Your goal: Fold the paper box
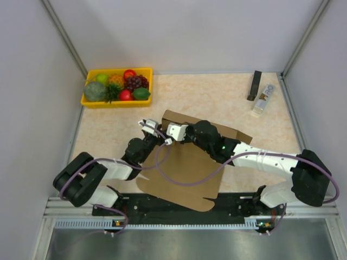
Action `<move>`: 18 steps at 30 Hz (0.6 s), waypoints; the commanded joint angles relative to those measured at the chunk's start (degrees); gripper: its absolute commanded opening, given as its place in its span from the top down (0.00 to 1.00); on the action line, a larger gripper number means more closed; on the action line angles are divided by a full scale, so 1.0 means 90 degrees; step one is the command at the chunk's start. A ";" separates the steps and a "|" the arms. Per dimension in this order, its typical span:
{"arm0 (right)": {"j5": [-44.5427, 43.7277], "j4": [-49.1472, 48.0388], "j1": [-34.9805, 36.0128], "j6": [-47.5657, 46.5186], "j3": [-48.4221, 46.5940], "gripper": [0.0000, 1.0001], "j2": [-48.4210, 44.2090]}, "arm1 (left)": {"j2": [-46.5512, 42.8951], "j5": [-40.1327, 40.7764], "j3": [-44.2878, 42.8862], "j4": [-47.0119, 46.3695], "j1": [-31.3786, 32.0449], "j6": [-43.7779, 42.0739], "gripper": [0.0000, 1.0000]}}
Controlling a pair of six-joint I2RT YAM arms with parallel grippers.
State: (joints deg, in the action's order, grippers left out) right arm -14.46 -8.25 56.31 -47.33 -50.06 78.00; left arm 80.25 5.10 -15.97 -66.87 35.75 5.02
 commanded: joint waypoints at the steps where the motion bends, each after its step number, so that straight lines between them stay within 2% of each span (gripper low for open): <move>1: 0.0454 0.0555 0.0051 0.0171 -0.0170 1.00 -0.0082 | 0.0243 0.0419 -0.0306 -0.0489 0.0022 0.0009 0.52; 2: 0.0435 0.0575 0.0061 0.0152 -0.0160 1.00 -0.0073 | 0.0273 0.0439 -0.0325 -0.0519 0.0032 -0.0001 0.56; 8: 0.0503 0.0585 0.0081 0.0181 -0.0121 1.00 -0.0082 | 0.0302 0.0828 -0.0413 -0.0500 0.0159 -0.0244 0.60; 10: 0.0532 0.0565 0.0081 0.0210 -0.0160 1.00 -0.0073 | 0.0351 0.0975 -0.0482 -0.0441 0.0276 -0.0478 0.57; 12: 0.0561 0.0565 0.0081 0.0230 -0.0209 1.00 -0.0063 | 0.0477 0.1268 -0.0599 -0.0324 0.0393 -0.0713 0.47; 14: 0.0601 0.0575 0.0081 0.0268 -0.0258 1.00 -0.0043 | 0.0527 0.1405 -0.0677 -0.0285 0.0461 -0.0840 0.44; 15: 0.0610 0.0575 0.0081 0.0278 -0.0306 1.00 -0.0024 | 0.0595 0.1531 -0.0696 -0.0285 0.0510 -0.0841 0.43; 18: 0.0659 0.0595 0.0090 0.0347 -0.0384 1.00 0.0015 | 0.0731 0.1804 -0.0804 -0.0333 0.0588 -0.0880 0.50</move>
State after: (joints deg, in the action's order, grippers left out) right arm -13.23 -6.00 56.34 -47.09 -51.13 77.95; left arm 85.32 15.97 -20.38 -67.70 39.90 0.25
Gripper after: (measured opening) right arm 0.008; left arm 0.530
